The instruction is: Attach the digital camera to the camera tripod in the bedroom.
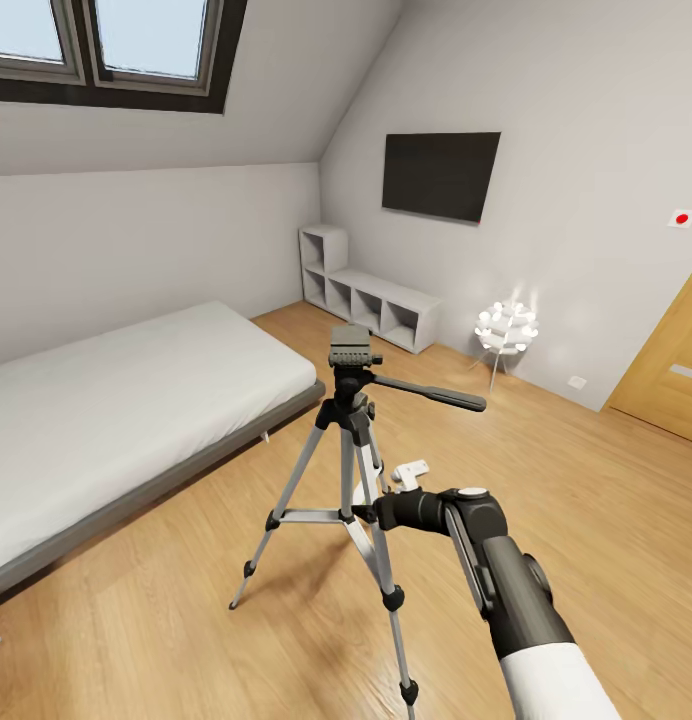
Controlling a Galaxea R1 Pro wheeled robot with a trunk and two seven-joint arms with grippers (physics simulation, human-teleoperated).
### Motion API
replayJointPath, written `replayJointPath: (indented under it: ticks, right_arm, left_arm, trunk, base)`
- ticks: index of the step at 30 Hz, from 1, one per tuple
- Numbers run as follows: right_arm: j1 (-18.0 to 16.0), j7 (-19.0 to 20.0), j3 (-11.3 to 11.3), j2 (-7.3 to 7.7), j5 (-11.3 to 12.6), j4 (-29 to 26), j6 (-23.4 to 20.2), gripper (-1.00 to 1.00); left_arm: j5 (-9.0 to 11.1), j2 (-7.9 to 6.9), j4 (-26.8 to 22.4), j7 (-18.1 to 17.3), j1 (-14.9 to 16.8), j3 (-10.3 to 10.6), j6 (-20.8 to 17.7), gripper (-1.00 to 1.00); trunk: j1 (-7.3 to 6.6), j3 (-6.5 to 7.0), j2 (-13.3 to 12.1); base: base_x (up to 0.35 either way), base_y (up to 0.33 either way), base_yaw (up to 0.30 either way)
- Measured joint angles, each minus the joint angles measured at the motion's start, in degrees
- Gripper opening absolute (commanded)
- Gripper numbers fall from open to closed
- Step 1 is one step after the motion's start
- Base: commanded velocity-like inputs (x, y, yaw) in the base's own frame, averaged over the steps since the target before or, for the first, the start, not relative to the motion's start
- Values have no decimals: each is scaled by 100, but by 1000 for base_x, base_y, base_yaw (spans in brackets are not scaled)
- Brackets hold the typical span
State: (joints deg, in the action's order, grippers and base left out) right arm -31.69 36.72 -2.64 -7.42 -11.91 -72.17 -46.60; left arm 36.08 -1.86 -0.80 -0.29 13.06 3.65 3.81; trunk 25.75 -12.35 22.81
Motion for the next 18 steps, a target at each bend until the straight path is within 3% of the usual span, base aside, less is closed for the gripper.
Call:
replayJointPath:
  ticks: [8, 18]
  right_arm:
    - [-205, -274, 3, -179, -9, 652, 456, 100]
    - [-228, -404, 6, -255, -16, 753, 601, 100]
  left_arm:
    - [-6, 1, -2, 0, 0, 1, 0, -100]
    - [-7, 2, -3, 0, 0, 1, 0, -100]
  trunk:
    - [0, 0, 0]
    - [0, 0, 0]
  base:
    - [0, 0, 0]
    - [0, 0, 0]
